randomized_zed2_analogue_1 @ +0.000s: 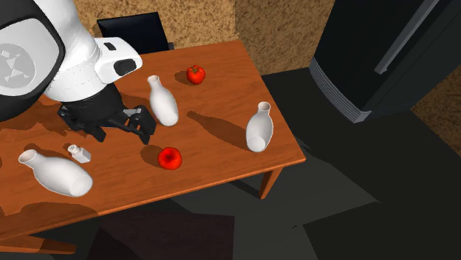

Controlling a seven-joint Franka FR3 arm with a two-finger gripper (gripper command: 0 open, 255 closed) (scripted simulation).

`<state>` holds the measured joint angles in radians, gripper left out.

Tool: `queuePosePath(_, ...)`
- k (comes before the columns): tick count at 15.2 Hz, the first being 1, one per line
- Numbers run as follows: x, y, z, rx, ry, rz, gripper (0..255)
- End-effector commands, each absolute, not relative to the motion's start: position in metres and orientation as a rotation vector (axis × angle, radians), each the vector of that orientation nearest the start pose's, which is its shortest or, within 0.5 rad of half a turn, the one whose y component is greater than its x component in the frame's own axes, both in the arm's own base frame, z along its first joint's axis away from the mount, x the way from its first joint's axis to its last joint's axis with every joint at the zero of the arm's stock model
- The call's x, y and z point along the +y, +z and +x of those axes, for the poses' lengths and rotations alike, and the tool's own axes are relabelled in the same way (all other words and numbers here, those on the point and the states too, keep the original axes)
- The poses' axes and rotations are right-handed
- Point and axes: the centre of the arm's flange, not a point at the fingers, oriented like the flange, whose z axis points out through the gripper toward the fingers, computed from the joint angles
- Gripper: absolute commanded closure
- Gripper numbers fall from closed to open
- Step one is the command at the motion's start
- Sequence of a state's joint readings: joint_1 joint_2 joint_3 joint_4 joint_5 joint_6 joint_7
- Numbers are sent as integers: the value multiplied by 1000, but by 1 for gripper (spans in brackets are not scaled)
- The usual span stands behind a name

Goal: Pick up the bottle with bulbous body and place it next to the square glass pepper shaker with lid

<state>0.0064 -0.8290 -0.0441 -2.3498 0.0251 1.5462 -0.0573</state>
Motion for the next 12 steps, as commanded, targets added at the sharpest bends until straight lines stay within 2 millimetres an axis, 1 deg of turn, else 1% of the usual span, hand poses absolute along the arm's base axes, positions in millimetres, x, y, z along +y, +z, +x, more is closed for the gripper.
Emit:
queuePosePath(1,-13,604,293,-53,-42,-3084,0)
queuePosePath(12,-120,554,372,-77,-55,-3103,0)
